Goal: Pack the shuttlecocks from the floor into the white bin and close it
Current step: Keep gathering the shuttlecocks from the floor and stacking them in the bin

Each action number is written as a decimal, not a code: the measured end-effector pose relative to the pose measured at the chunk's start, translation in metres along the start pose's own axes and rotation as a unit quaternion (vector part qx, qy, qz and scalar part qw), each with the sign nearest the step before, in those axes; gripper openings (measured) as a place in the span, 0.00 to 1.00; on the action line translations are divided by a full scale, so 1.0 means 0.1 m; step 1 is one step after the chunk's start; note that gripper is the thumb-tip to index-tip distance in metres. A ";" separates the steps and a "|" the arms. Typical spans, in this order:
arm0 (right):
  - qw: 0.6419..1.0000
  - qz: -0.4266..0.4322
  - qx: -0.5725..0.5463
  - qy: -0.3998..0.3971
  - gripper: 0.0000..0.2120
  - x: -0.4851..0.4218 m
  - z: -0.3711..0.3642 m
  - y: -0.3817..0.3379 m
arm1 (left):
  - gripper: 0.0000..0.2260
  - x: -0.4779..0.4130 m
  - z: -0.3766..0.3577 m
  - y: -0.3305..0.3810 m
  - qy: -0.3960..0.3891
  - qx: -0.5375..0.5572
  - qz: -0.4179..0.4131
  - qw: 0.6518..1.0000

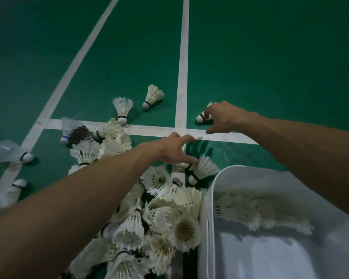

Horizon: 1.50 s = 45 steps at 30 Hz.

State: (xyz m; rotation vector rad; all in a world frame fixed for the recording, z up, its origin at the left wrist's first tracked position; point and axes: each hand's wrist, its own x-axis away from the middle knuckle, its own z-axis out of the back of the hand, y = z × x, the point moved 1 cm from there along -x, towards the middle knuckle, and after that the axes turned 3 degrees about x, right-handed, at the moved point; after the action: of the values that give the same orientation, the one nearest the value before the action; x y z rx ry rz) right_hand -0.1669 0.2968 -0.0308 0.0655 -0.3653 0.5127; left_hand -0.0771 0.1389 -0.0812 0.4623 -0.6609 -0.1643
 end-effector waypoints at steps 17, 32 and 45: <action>0.999 -0.003 0.039 0.033 0.34 -0.66 -0.42 0.34 | 0.32 -0.52 -0.15 0.24 -0.090 -0.082 -0.213 0.969; 0.993 -0.041 0.078 0.077 0.24 -0.71 -0.50 0.37 | 0.05 -0.58 0.03 0.18 -0.043 0.045 -0.180 0.982; 0.995 -0.036 0.045 0.078 0.15 -0.21 -0.24 0.54 | 0.22 -0.08 0.31 0.09 0.081 0.203 -0.096 0.971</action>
State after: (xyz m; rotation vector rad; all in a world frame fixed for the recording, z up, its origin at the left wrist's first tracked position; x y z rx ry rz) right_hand -0.2027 0.3378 -0.0625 0.1238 -0.1856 0.4604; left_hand -0.1024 0.1380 -0.0603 0.9251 -0.4869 -0.1721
